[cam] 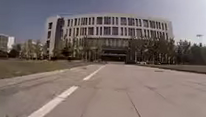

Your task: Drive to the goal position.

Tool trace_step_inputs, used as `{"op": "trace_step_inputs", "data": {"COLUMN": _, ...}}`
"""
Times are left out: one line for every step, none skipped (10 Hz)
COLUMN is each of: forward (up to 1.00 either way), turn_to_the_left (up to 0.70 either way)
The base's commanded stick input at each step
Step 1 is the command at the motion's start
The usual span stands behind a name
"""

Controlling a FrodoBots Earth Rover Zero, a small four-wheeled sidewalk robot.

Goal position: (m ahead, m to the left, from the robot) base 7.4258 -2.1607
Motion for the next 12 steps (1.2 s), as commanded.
{"op": "trace_step_inputs", "data": {"forward": 0.7, "turn_to_the_left": 0.0}}
{"op": "trace_step_inputs", "data": {"forward": 0.7, "turn_to_the_left": 0.0}}
{"op": "trace_step_inputs", "data": {"forward": 0.7, "turn_to_the_left": 0.0}}
{"op": "trace_step_inputs", "data": {"forward": 0.7, "turn_to_the_left": 0.0}}
{"op": "trace_step_inputs", "data": {"forward": 0.7, "turn_to_the_left": 0.0}}
{"op": "trace_step_inputs", "data": {"forward": 0.7, "turn_to_the_left": 0.0}}
{"op": "trace_step_inputs", "data": {"forward": 0.7, "turn_to_the_left": 0.0}}
{"op": "trace_step_inputs", "data": {"forward": 0.7, "turn_to_the_left": 0.0}}
{"op": "trace_step_inputs", "data": {"forward": 0.7, "turn_to_the_left": 0.0}}
{"op": "trace_step_inputs", "data": {"forward": 0.7, "turn_to_the_left": 0.0}}
{"op": "trace_step_inputs", "data": {"forward": 0.7, "turn_to_the_left": 0.0}}
{"op": "trace_step_inputs", "data": {"forward": 0.7, "turn_to_the_left": 0.0}}
